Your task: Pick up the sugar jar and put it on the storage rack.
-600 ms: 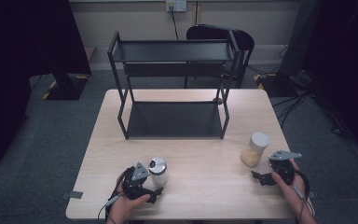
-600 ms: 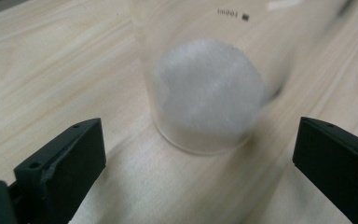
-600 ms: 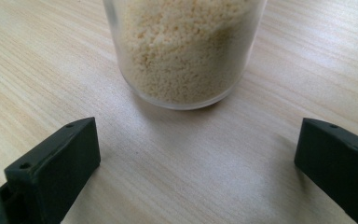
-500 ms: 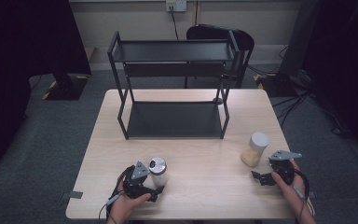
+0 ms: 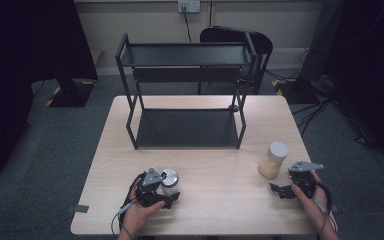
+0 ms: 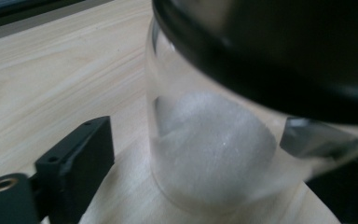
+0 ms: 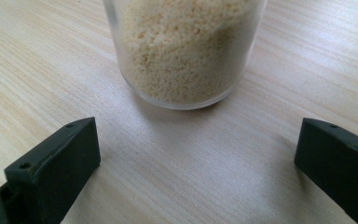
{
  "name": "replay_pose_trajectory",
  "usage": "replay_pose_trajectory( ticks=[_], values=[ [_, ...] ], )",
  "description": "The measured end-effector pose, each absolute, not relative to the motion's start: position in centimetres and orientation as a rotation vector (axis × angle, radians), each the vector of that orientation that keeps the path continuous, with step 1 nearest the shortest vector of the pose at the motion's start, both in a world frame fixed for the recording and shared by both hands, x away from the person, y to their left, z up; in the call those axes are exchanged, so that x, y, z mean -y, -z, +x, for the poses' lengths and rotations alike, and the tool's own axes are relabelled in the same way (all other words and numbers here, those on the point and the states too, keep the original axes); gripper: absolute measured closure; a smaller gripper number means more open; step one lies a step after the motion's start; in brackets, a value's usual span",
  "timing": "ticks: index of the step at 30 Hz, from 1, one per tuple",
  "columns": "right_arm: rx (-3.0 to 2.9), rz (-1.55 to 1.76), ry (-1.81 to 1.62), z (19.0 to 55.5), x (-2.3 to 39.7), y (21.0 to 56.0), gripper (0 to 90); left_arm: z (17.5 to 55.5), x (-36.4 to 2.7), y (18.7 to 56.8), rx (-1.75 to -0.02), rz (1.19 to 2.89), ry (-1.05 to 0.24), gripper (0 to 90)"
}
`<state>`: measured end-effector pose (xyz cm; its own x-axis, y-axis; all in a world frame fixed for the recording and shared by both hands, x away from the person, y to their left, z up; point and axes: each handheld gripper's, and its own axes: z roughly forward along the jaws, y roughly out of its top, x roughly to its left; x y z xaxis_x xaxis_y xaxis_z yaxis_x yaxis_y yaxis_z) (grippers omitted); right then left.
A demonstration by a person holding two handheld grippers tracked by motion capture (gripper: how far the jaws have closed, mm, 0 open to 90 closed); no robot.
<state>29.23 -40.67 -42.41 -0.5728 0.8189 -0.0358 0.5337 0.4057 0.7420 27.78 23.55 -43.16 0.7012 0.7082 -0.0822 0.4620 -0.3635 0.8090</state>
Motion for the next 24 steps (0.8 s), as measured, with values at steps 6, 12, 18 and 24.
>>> replay_pose_trajectory(
  ticks=[6,12,18,24],
  values=[
    [-2.271,1.161,-0.985,29.2,40.7,42.4,0.0,28.5,-23.3,43.4,-0.852,2.017,-0.338,15.9],
    [-2.272,1.161,-0.985,29.2,40.7,42.4,0.0,28.8,-23.3,43.6,-0.782,2.013,-0.344,26.3],
    [-2.272,1.161,-0.985,29.2,40.7,42.4,0.0,28.8,-22.6,43.0,-0.778,2.048,-0.373,28.9],
    [-2.272,1.161,-0.985,29.2,40.7,42.4,0.0,29.2,-22.7,42.8,-0.813,2.034,-0.349,29.2]
  ],
)
